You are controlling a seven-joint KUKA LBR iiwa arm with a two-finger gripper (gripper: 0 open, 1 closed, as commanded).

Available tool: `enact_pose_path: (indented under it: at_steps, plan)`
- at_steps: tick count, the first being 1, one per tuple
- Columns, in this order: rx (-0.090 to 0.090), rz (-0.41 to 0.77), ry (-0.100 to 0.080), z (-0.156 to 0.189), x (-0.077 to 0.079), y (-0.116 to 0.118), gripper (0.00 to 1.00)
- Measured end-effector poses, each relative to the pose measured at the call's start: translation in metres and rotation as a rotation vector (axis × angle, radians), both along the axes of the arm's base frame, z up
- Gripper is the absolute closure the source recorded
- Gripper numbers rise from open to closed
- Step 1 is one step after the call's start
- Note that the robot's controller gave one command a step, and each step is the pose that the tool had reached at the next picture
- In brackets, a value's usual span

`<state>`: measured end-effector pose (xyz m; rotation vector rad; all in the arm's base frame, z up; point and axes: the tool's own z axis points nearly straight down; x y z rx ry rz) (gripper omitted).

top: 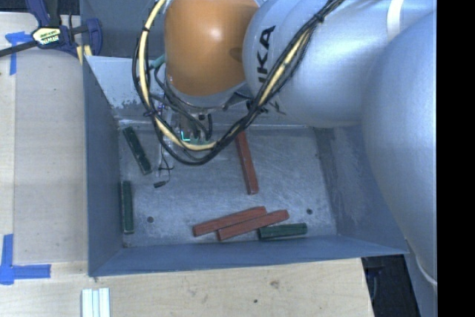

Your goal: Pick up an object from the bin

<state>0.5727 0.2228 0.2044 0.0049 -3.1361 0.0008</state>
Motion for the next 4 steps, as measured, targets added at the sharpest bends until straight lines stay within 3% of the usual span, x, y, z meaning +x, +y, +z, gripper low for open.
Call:
enact_pose_path:
  at_steps: [1,2,3,4]
  plan:
    - [0.002,-0.003,-0.008,0.005,0.002,-0.001,0.0]
    - [0.002,0.135,-0.009,-0.083,0.043,0.006,1.0]
    - [0.002,0.135,-0.009,-0.083,0.043,0.006,1.0]
    - [0.002,-0.261,-0.01,-0.015,0.032,-0.013,1.0]
